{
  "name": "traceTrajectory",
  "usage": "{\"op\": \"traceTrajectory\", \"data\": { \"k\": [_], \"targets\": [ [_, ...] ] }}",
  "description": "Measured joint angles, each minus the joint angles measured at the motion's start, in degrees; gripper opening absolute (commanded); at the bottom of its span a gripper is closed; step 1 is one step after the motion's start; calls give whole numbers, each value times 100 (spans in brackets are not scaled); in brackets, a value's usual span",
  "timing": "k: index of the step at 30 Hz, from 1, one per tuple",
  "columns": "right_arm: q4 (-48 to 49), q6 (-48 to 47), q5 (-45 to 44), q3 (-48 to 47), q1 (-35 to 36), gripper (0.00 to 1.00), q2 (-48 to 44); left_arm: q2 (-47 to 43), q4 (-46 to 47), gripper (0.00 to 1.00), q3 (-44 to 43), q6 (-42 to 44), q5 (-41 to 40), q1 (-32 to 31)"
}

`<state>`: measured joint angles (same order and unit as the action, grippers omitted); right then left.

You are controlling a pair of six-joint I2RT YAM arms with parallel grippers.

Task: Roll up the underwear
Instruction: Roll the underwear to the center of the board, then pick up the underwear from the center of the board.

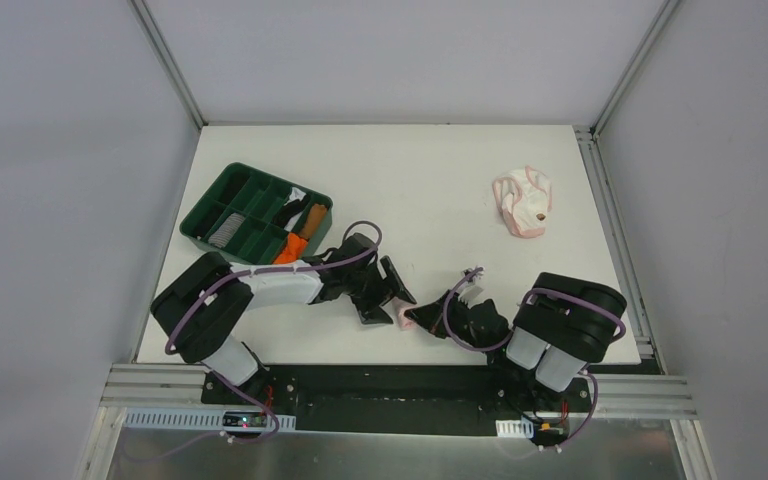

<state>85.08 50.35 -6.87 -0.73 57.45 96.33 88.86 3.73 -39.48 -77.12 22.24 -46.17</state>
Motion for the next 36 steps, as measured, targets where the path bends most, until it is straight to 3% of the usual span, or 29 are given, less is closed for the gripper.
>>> {"op": "traceTrajectory", "data": {
  "k": [7,13,14,15,17,19,28,36],
  "targets": [
    [2,24,155,0,-96,0,0,262,485,49,0,-2,-35,-2],
    [-22,26,269,2,-173,0,0,420,682,16,-7,-17,-28,-2],
    [-28,26,304,2,-186,1,0,422,680,9,-13,-9,-31,-2],
    [-33,24,323,2,-195,12,0,422,656,2,-28,-4,-35,-2],
    [-44,39,358,2,-223,42,0,422,544,0,-96,24,-42,0],
    [-20,92,385,2,-251,50,-2,422,236,0,-269,118,-83,-2],
    [-26,153,350,2,-278,57,-251,422,-901,0,-721,490,-240,-35],
    [-999,122,94,2,-289,58,-1526,461,-2210,0,-1272,1137,-376,-35]
  ]
}}
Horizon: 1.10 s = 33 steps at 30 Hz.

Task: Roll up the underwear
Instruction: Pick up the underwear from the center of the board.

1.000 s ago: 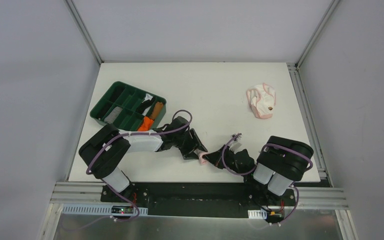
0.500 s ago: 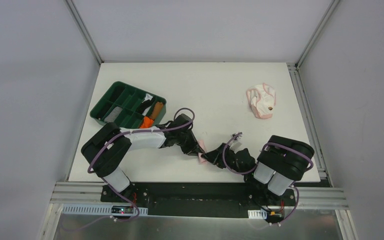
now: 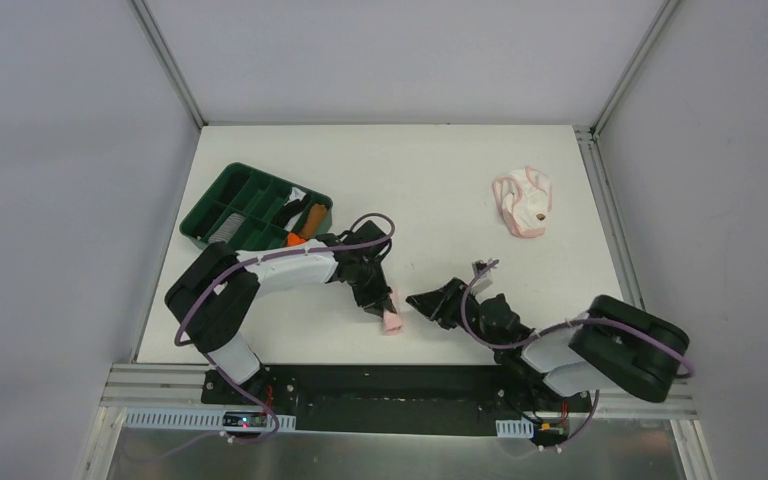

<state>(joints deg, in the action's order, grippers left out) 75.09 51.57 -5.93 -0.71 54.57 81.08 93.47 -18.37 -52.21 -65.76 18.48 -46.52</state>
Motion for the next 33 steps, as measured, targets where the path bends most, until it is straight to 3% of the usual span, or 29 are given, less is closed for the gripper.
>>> {"op": "traceTrajectory", "data": {
  "k": [13,17,21,26,33],
  "targets": [
    [-5501,-140,-341,-4,-13,58,-4693,518,-1895,0,-1172,931,-697,0],
    [-6354,-149,-378,-4,-28,58,-5510,564,-2315,0,-1425,1176,-874,-2],
    [-6784,-151,-391,-4,-28,58,-5617,415,-2835,0,-1655,1464,-1084,0],
    [-6859,-146,-396,-11,-28,58,-5021,-129,-3644,0,-2476,2044,-1462,52],
    [-6572,-146,-393,-219,-28,58,-4365,-962,-4422,0,-3154,3580,-2192,492]
  ]
}}
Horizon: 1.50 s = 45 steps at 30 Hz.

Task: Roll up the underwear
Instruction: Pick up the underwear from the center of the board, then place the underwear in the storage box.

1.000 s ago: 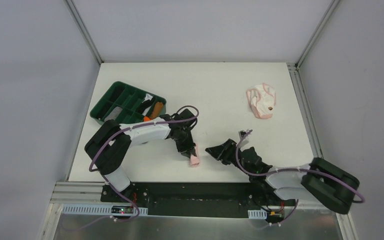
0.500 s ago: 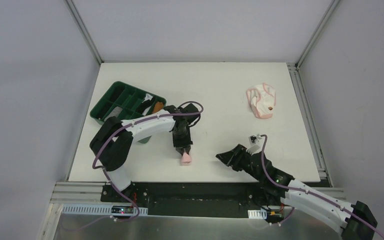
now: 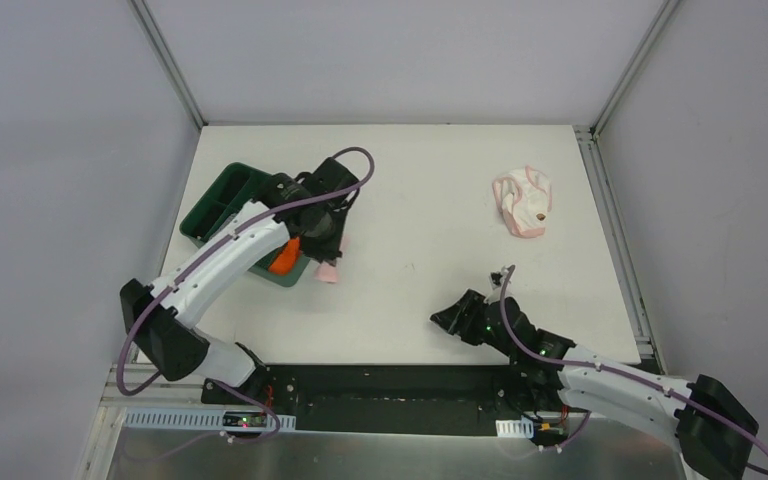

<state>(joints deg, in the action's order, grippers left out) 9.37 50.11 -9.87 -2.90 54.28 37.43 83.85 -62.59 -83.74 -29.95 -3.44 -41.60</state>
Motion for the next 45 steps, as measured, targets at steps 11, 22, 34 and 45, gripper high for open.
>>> {"op": "traceTrajectory", "data": {
  "k": [11,22,34,45],
  "targets": [
    [369,-4,0,-446,0,79,1075,-1117,-280,0,669,2118,-933,1255],
    [94,-413,-48,-1174,-17,62,1672,-688,234,0,678,3322,-409,2667],
    [-267,-634,118,-1812,-330,62,2140,481,413,0,339,3755,1285,3646],
    [-437,-695,219,-1840,-509,62,2124,997,459,0,306,3840,1342,3661]
  ]
}}
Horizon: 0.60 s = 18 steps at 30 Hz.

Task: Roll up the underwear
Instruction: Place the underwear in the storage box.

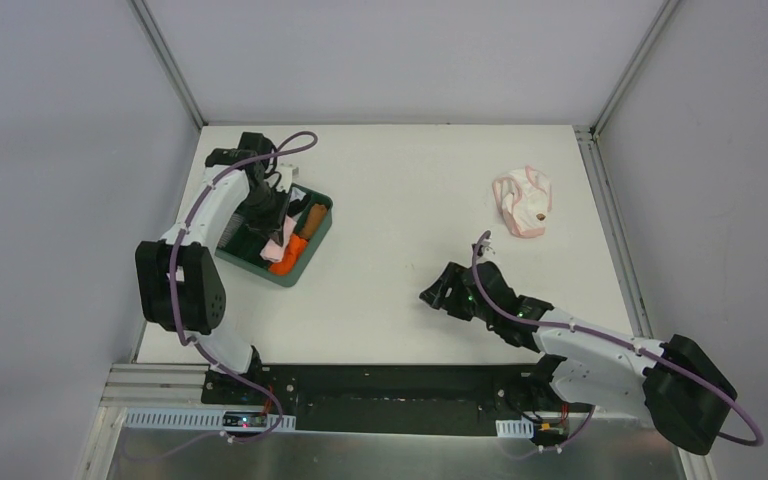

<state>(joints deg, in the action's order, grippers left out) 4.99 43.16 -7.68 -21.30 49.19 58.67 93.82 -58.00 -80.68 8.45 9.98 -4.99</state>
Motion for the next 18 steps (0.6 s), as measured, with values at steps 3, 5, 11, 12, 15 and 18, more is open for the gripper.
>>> {"op": "traceTrajectory", "data": {
  "k": [3,5,11,12,15,18],
  "targets": [
    [-31,7,9,11,-22,62,-42,107,24,0,-24,4,-44,24],
    [-55,7,11,11,-39,62,-55,216,35,0,-48,9,-151,22],
    [-94,4,61,13,-105,62,-44,544,72,0,-68,20,-461,22],
    [-94,2,68,13,-120,62,-28,597,72,0,-72,20,-485,22],
    [-96,-9,109,9,-177,62,94,695,68,0,-105,20,-601,22],
    [-96,-35,162,7,-221,62,212,702,70,0,-114,17,-761,20]
  ]
}}
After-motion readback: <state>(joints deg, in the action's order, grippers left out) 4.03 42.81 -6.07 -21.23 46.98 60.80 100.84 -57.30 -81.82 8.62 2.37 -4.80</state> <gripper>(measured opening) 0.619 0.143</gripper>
